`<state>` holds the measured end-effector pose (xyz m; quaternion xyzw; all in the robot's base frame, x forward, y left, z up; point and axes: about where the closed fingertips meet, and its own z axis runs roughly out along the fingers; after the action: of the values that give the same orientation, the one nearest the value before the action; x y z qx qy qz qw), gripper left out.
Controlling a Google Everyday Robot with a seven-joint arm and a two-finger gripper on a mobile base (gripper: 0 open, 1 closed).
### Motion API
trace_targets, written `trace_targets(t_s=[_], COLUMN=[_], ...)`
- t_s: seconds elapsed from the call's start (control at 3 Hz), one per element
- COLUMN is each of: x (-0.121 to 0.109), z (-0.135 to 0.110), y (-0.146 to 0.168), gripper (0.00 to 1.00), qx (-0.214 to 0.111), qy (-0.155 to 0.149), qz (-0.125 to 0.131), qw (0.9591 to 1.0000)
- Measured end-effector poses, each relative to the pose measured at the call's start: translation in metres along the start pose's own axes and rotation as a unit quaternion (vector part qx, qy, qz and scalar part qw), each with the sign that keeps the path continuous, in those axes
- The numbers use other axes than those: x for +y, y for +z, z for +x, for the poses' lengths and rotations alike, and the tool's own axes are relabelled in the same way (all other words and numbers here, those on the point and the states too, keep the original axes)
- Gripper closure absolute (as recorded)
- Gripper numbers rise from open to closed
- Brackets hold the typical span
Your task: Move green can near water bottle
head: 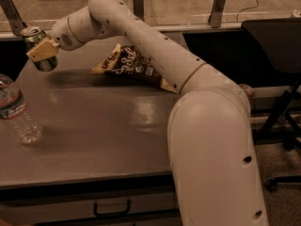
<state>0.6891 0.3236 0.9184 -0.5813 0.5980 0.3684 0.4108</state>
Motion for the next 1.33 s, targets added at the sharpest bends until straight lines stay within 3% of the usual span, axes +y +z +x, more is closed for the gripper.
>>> trace_targets(t_s=[0.67, 1.0, 1.33], x=[0.074, 0.109, 0.133], z=[0.008, 0.019, 0.029], y=[-0.024, -0.025, -0.033], gripper=[1.0, 1.0, 0.85], qx=[-0.002, -0.007, -0.006], qy=[-0.015, -0.012, -0.006], qz=[-0.089, -0.145, -0.191], qw=[0.9959, 0.9893, 0.9815])
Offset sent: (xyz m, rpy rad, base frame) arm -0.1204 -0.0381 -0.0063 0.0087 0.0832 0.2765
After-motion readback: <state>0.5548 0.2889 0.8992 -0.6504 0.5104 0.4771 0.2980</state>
